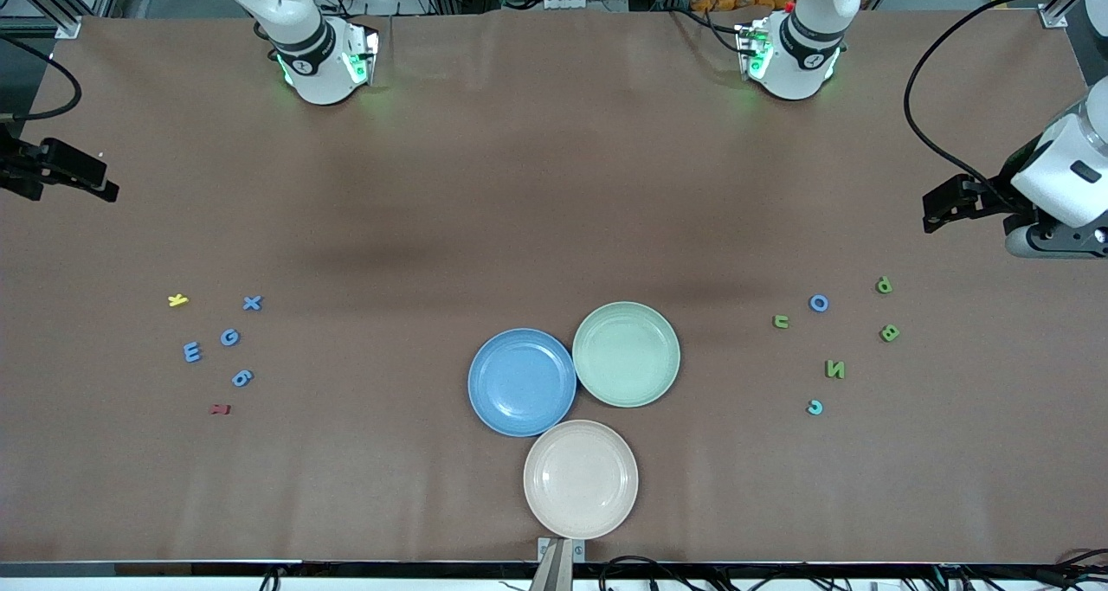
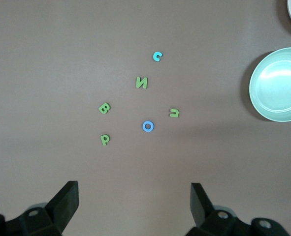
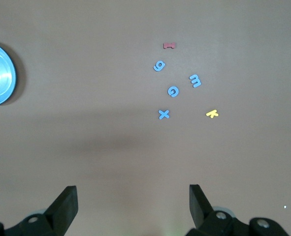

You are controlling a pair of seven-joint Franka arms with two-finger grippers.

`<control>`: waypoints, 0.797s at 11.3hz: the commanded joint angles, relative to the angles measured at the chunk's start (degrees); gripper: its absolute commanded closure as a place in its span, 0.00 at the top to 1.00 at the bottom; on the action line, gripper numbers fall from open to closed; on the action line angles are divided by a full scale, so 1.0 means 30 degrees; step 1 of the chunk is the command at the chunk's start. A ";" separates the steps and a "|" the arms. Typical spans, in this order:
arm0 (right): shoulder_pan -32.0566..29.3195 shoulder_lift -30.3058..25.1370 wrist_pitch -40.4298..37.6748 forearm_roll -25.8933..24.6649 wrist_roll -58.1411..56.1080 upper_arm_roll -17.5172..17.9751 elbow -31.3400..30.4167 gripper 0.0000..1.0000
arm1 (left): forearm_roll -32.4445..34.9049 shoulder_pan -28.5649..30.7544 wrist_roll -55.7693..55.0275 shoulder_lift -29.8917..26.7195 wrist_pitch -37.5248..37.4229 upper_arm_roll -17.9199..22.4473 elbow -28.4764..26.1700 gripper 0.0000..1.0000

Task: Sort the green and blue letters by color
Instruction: 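Move both grippers out from rest toward the letter groups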

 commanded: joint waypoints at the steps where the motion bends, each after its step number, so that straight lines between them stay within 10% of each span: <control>1: 0.0020 0.0197 0.1912 -0.0433 0.0332 -0.0172 -0.2192 1.00 | -0.0239 0.0355 0.0465 0.0510 0.0590 -0.0015 -0.0020 1.00; 5: 0.0078 0.1131 0.6856 -0.0375 0.0303 -0.0438 -0.6642 1.00 | -0.0210 0.1351 0.1168 0.2062 0.1906 -0.0015 -0.0136 1.00; 9: 0.0166 0.2506 1.3483 -0.0345 0.0303 -0.0408 -1.0782 1.00 | -0.0210 0.3162 0.3709 0.2212 0.6850 0.0043 -0.4170 1.00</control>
